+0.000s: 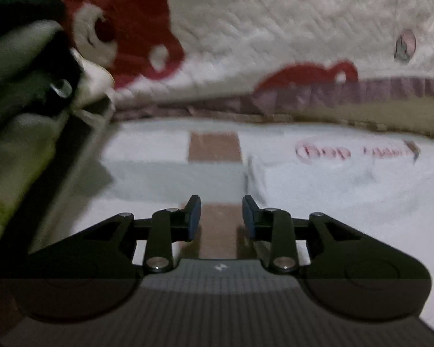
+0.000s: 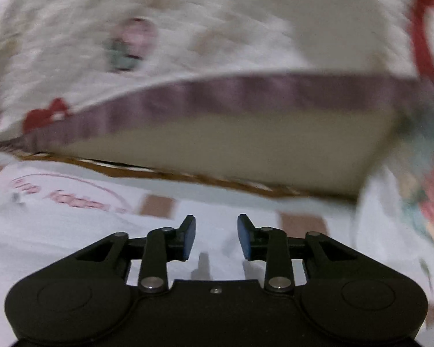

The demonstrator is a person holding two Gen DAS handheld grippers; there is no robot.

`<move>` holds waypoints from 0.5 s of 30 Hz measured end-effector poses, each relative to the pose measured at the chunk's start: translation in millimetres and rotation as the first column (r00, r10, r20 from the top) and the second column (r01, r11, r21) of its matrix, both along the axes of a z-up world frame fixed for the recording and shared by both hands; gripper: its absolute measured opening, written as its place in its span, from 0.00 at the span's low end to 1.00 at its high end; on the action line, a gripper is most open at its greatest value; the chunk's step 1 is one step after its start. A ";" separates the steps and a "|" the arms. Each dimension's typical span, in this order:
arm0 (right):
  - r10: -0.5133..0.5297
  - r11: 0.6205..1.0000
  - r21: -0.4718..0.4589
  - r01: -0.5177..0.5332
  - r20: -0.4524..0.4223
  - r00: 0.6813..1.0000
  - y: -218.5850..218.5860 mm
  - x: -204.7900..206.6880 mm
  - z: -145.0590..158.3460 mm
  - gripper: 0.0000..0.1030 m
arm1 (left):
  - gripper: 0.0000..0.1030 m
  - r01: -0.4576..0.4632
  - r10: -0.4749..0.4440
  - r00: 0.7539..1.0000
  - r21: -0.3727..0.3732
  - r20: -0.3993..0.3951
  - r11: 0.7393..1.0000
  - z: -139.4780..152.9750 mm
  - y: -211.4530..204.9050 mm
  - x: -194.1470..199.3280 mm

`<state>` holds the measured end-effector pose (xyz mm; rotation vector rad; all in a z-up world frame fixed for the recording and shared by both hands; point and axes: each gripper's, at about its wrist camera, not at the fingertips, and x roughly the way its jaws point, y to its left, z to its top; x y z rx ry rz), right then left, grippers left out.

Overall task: Fold clothes
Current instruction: 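Open both grippers to release the T-shirt fabric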

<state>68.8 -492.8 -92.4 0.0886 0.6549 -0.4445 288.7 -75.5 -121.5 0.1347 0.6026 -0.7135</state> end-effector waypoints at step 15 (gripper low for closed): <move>0.197 0.976 0.137 -0.170 -0.218 0.956 23.5 82.5 -39.6 0.58 | 0.58 0.503 -0.468 0.855 0.141 -0.221 0.853 -40.0 -170.4 12.9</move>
